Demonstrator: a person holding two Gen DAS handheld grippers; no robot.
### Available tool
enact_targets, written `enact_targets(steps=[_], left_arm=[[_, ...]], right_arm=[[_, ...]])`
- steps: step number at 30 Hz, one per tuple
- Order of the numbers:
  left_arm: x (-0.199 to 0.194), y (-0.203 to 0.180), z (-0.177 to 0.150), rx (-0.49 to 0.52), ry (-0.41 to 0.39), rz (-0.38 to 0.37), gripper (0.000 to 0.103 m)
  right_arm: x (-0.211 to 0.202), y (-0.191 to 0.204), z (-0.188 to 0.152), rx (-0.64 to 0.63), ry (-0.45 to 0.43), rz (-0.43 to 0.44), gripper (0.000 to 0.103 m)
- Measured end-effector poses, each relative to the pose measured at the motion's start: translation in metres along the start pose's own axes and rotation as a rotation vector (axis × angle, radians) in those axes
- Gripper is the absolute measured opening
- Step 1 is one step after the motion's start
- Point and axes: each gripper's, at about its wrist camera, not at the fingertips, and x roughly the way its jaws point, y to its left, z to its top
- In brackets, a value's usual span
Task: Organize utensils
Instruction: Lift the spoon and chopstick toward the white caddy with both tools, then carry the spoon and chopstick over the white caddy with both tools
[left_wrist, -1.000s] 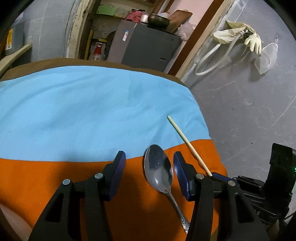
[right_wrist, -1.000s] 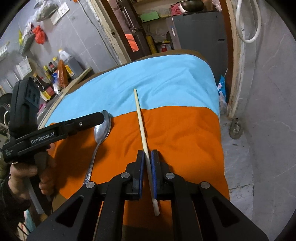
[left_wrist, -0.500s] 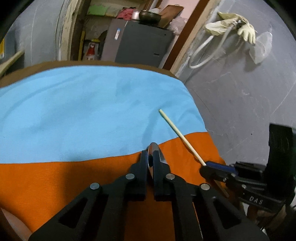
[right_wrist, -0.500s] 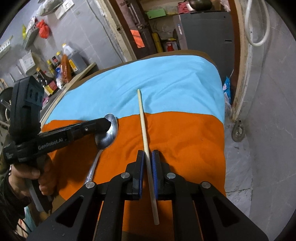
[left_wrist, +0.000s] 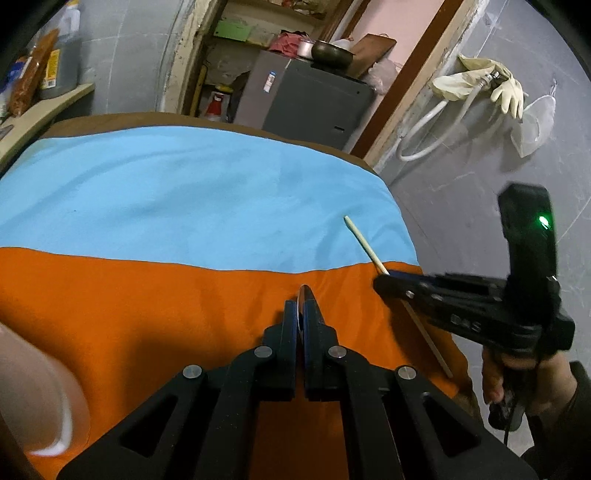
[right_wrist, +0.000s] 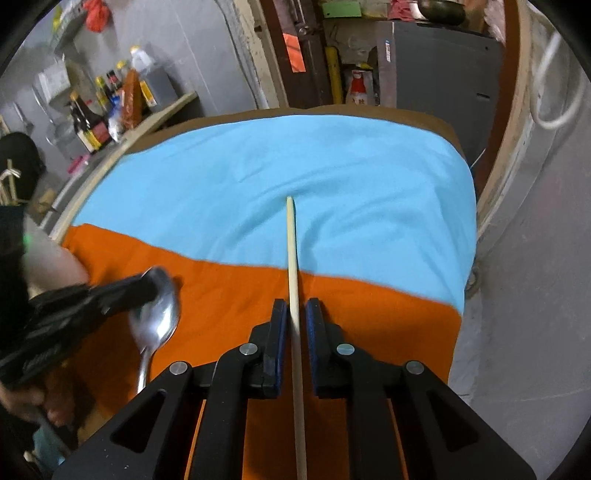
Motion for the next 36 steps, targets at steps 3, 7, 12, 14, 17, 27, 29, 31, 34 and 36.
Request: enact_targets(steps=[3, 7, 12, 14, 17, 27, 29, 31, 34, 36], left_arm=[[-0.006, -0.002, -0.003, 0.008, -0.023, 0.017, 0.0], [-0.019, -0.009, -0.009, 0.013, -0.071, 0.035, 0.0], [-0.046, -0.024, -0.019, 0.047, -0.201, 0.072, 0.0], [-0.061, -0.032, -0.026, 0.069, -0.267, 0.079, 0.0], [-0.08, -0.043, -0.035, 0.114, -0.355, 0.099, 0.0], [-0.152, -0.055, -0.04, 0.141, -0.576, 0.124, 0.0], [-0.171, -0.054, -0.034, 0.143, -0.598, 0.139, 0.0], [-0.193, -0.05, -0.03, 0.145, -0.616, 0.156, 0.0], [-0.232, -0.037, -0.024, 0.137, -0.644, 0.194, 0.0], [-0.253, -0.027, -0.02, 0.13, -0.657, 0.216, 0.0]], right_arm=[[0.007, 0.01, 0.009, -0.026, 0.023, -0.053, 0.009], [0.009, 0.014, 0.014, -0.041, 0.027, -0.08, 0.004], [-0.023, 0.007, -0.004, 0.053, -0.134, 0.028, 0.003], [-0.048, 0.011, -0.02, 0.101, -0.26, 0.061, 0.003], [-0.078, 0.02, -0.043, 0.151, -0.424, 0.109, 0.003], [-0.145, 0.065, -0.051, 0.117, -0.709, 0.128, 0.003], [-0.154, 0.074, -0.047, 0.116, -0.744, 0.162, 0.003], [-0.163, 0.085, -0.042, 0.118, -0.779, 0.198, 0.003], [-0.175, 0.102, -0.033, 0.129, -0.841, 0.267, 0.003], [-0.181, 0.12, -0.027, 0.131, -0.881, 0.311, 0.003]])
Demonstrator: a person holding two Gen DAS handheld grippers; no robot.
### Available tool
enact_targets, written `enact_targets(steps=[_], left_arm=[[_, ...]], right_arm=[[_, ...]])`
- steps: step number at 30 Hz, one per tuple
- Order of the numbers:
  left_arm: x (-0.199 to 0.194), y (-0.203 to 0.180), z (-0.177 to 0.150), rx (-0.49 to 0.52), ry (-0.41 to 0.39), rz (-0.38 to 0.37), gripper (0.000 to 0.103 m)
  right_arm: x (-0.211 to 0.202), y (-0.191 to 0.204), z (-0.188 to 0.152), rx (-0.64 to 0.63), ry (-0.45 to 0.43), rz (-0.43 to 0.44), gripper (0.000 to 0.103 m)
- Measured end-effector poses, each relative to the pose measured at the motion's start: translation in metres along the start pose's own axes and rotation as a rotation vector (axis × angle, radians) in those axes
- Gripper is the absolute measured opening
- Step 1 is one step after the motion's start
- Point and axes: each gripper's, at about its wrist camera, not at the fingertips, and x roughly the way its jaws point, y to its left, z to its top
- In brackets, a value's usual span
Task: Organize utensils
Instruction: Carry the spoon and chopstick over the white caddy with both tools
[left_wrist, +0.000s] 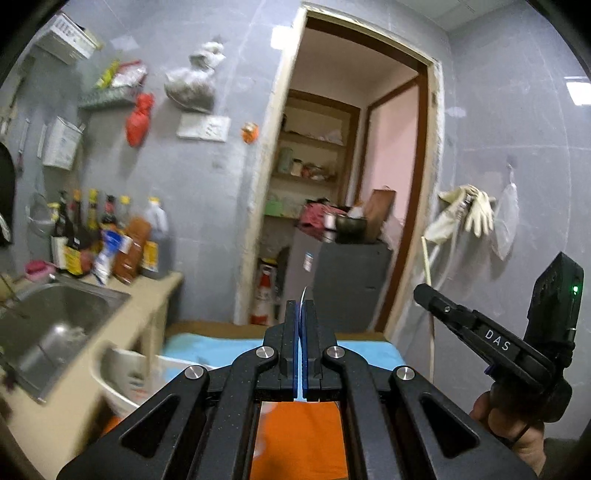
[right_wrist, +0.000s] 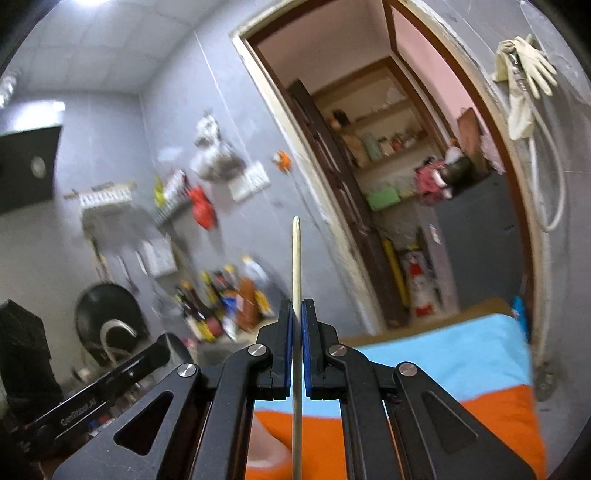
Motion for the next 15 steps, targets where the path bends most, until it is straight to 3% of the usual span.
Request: enact_targets(steps=[7, 15], left_arm=[[-0.027, 0.072, 0.03, -0.033, -0.026, 0.121, 0.0], [-0.022, 0.127, 0.029, -0.022, -0.064, 0.26, 0.0]], right_arm=[[0.042, 0.058, 0.001, 0.006, -0.052, 0.121, 0.003], [0.076, 0.099, -0.009, 0.029, -0.125, 0.17, 0.003]])
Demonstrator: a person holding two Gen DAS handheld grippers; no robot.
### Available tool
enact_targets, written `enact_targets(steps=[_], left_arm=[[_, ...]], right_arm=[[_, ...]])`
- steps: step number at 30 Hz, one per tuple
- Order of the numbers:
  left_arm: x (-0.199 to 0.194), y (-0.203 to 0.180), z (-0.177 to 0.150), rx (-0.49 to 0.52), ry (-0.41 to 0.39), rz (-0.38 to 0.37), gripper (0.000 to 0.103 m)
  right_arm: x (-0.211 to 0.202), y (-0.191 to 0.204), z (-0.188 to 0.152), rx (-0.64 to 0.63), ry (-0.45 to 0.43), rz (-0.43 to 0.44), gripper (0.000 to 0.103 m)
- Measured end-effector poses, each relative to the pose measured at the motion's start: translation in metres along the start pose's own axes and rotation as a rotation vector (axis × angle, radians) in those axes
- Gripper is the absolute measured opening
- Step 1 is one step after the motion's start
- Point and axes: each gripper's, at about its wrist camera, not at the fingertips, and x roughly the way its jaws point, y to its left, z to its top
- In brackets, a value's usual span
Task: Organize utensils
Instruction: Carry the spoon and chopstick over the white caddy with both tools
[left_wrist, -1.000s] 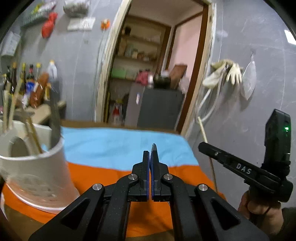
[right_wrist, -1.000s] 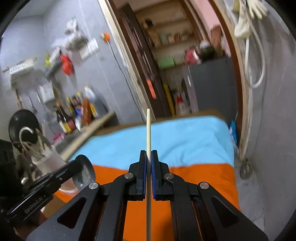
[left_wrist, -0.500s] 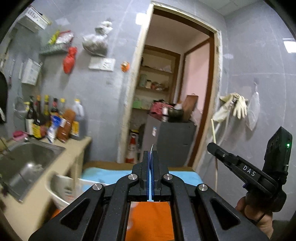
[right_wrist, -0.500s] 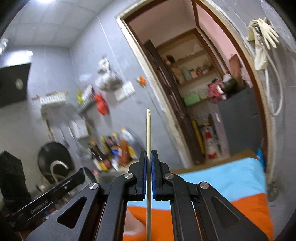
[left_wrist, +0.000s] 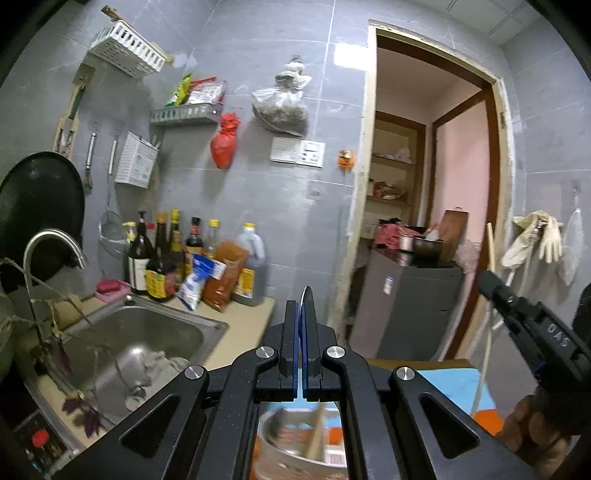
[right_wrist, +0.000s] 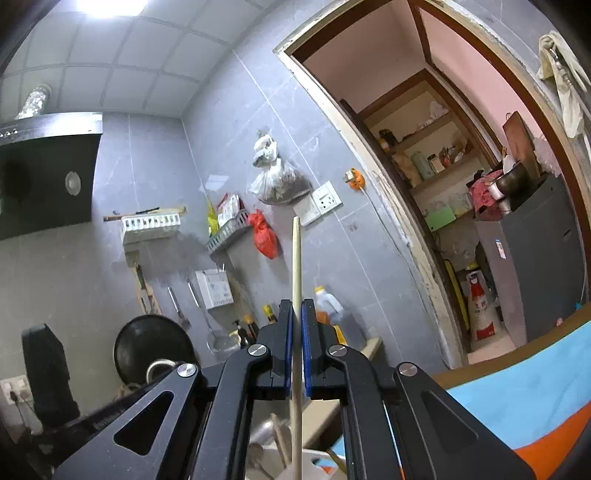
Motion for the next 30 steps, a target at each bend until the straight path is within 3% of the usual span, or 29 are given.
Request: enact_targets(steps=[12, 18, 25, 30], left_arm=[[0.041, 0.015, -0.026, 0.069, -0.049, 0.088, 0.0], [0.049, 0.023, -0.024, 0.074, -0.086, 0.115, 0.0], [0.056, 0.029, -0.022, 0.073, -0.081, 0.12, 0.0], [0.062, 0.018, -0.034, 0.13, -0.064, 0.109, 0.0]], right_arm=[[0.035, 0.028, -0.054, -0.273, -0.068, -0.191, 0.003], [0.039, 0.027, -0.08, -0.343, -0.063, -0.217, 0.003], [0.042, 0.022, -0.088, -0.342, -0.049, -0.234, 0.003], [0.043, 0.024, -0.092, -0.378, -0.043, -0.24, 0.003]])
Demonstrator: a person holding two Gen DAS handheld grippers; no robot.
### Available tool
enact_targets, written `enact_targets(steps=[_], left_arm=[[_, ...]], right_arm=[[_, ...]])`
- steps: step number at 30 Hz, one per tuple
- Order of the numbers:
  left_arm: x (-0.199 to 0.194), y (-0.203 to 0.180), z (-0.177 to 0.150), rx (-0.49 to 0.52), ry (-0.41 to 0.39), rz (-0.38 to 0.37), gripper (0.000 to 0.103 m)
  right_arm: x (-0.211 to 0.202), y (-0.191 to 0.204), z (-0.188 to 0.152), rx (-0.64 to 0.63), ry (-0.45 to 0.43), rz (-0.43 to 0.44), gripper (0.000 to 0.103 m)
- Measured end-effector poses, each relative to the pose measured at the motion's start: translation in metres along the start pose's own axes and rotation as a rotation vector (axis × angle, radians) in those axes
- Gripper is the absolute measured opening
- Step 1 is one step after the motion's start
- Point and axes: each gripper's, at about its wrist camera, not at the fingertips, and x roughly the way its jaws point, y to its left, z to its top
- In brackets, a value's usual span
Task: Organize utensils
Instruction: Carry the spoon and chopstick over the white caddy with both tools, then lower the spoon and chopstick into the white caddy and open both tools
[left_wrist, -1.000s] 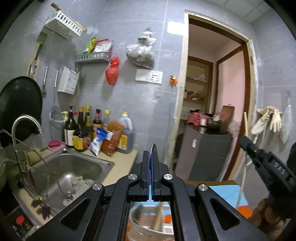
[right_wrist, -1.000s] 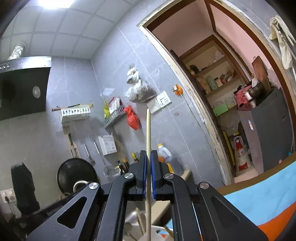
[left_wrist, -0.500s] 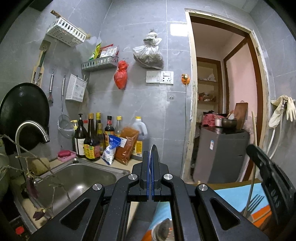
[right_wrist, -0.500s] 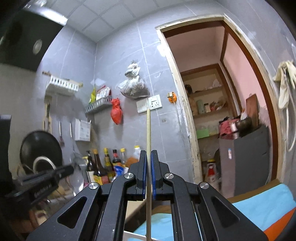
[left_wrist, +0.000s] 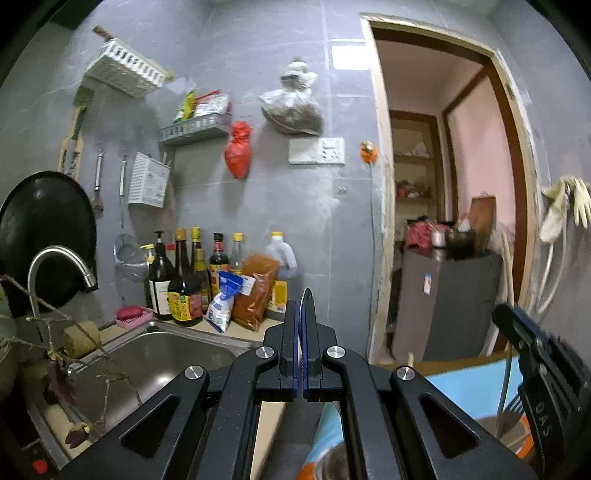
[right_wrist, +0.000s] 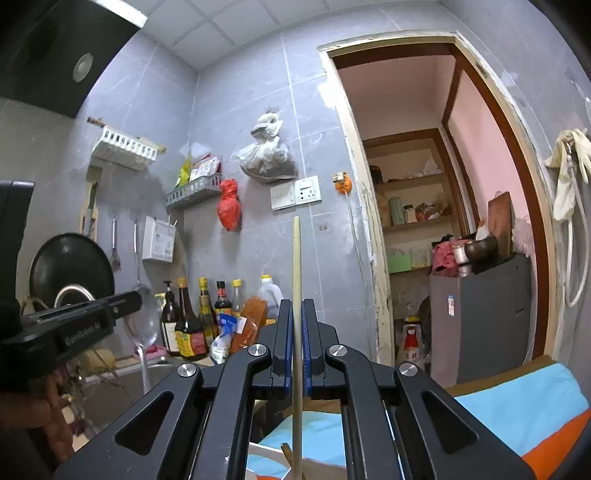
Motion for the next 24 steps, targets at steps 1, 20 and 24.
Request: enact_targets(steps=[1, 20, 24], left_arm=[[0.0, -0.003, -0.003, 0.008, 0.005, -0.005, 0.0], [-0.01, 0.014, -0.004, -0.254, 0.188, -0.272, 0.016], [-0.022, 0.015, 0.002, -0.296, 0.174, -0.31, 0.032]], right_arm=[[0.0, 0.001, 0.0, -0.007, 0.0, -0.001, 0.003], [-0.019, -0.006, 0.01, 0.01, 0.105, -0.01, 0.025], [-0.031, -0.014, 0.026, 0.029, 0.118, -0.057, 0.033]])
